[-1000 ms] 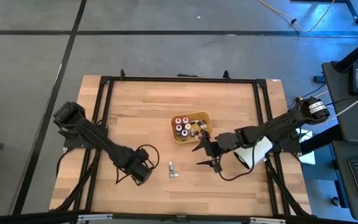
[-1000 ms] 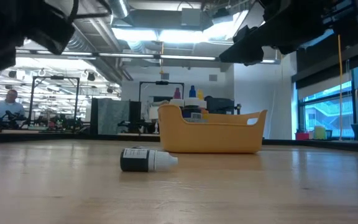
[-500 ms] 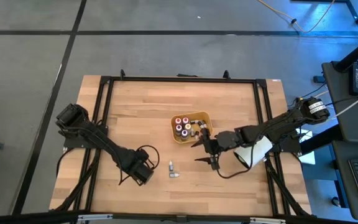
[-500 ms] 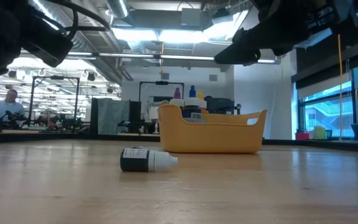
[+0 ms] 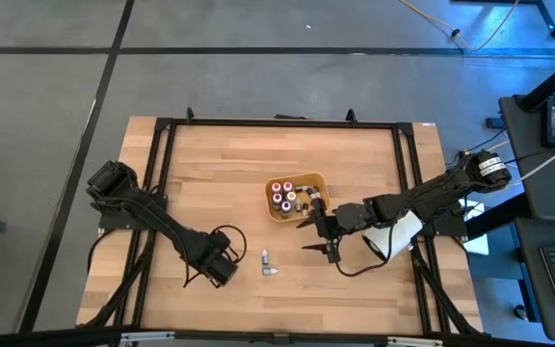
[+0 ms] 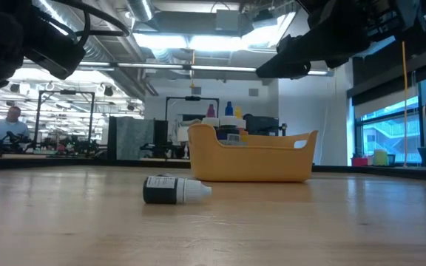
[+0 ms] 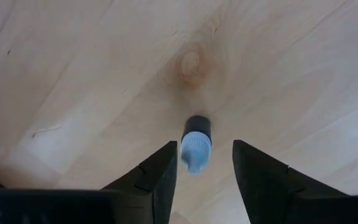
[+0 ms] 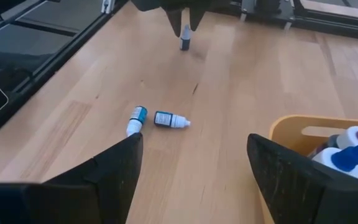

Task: Pick & Place food coloring
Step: Put the small black food coloring bottle into the yellow bin

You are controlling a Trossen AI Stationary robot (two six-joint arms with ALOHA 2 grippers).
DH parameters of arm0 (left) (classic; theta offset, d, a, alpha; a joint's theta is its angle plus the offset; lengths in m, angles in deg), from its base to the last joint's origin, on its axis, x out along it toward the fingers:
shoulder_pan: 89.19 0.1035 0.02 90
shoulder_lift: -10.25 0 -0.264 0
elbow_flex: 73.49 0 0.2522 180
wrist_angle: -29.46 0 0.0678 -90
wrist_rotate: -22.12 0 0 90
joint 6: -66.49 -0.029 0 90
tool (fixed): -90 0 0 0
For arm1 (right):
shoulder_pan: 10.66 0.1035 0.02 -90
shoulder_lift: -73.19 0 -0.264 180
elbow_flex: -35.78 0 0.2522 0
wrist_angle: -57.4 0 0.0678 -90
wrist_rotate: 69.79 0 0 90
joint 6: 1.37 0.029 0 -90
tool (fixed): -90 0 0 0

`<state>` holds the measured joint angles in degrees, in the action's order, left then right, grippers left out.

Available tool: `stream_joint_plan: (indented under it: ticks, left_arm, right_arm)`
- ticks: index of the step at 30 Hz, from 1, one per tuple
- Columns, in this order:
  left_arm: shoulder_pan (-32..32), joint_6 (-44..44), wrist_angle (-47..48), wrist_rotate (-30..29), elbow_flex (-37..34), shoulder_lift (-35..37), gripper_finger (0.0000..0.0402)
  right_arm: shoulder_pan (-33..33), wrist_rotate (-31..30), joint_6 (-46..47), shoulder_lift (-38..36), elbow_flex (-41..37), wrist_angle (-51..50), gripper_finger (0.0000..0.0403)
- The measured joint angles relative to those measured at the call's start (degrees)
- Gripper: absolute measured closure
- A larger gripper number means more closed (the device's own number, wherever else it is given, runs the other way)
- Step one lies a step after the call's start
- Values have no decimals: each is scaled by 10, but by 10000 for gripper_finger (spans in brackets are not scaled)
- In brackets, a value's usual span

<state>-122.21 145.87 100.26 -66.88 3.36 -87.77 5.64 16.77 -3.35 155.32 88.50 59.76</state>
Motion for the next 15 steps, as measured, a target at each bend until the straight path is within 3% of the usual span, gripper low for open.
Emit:
stream_joint_plan:
  ticks: [15]
  left_arm:
    - [0, 7, -17, 1, -17, 0, 253]
  right_arm:
    - [0, 0, -2, 0, 0, -3, 114]
